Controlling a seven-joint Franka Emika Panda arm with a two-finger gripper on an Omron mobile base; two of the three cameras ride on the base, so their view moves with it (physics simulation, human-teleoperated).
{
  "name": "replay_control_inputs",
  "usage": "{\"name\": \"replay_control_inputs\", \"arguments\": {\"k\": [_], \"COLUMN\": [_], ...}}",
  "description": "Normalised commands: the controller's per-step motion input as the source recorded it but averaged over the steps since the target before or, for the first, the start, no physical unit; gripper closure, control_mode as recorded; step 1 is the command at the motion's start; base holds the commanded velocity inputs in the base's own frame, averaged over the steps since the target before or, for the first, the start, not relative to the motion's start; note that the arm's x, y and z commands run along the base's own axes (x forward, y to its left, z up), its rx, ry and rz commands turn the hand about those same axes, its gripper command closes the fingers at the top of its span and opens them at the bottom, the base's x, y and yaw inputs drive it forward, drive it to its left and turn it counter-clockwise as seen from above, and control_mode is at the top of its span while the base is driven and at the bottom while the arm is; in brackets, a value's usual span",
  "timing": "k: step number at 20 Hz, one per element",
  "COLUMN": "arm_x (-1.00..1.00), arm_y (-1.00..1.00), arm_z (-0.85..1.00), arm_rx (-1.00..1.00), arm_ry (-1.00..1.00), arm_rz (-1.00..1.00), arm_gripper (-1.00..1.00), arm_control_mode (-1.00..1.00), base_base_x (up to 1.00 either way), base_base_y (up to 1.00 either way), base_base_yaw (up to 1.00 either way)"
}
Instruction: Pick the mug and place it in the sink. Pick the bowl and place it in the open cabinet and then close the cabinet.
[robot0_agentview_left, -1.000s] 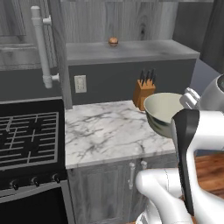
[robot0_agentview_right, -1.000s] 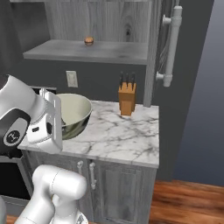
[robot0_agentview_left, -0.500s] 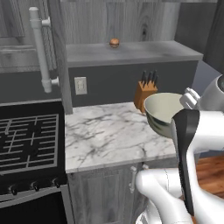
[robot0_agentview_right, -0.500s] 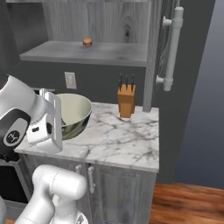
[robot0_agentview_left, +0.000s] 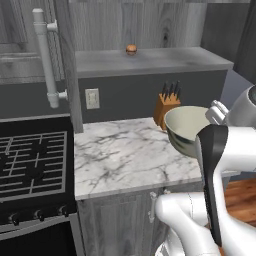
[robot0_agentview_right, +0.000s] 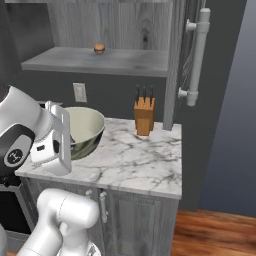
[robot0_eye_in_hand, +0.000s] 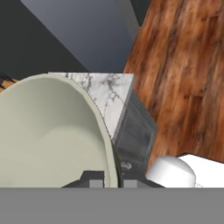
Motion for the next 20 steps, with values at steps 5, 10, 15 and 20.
{"name": "replay_control_inputs", "arguments": {"k": [5, 10, 15, 20], "arm_x": [0.00, 0.00, 0.05, -0.01], "arm_y": [0.00, 0.00, 0.00, 0.00], "arm_z": [0.00, 0.00, 0.18, 0.38], "arm_rx": [0.00, 0.00, 0.00, 0.00], "arm_ry": [0.00, 0.00, -0.02, -0.08], "arm_rz": [0.00, 0.00, 0.00, -0.02], "arm_gripper": [1.00, 1.00, 1.00, 1.00], "arm_control_mode": [1.00, 1.00, -1.00, -1.00], "base_base_x": [0.00, 0.31, 0.00, 0.00], "base_base_y": [0.00, 0.00, 0.00, 0.00], "base_base_yaw": [0.00, 0.00, 0.00, 0.00]}}
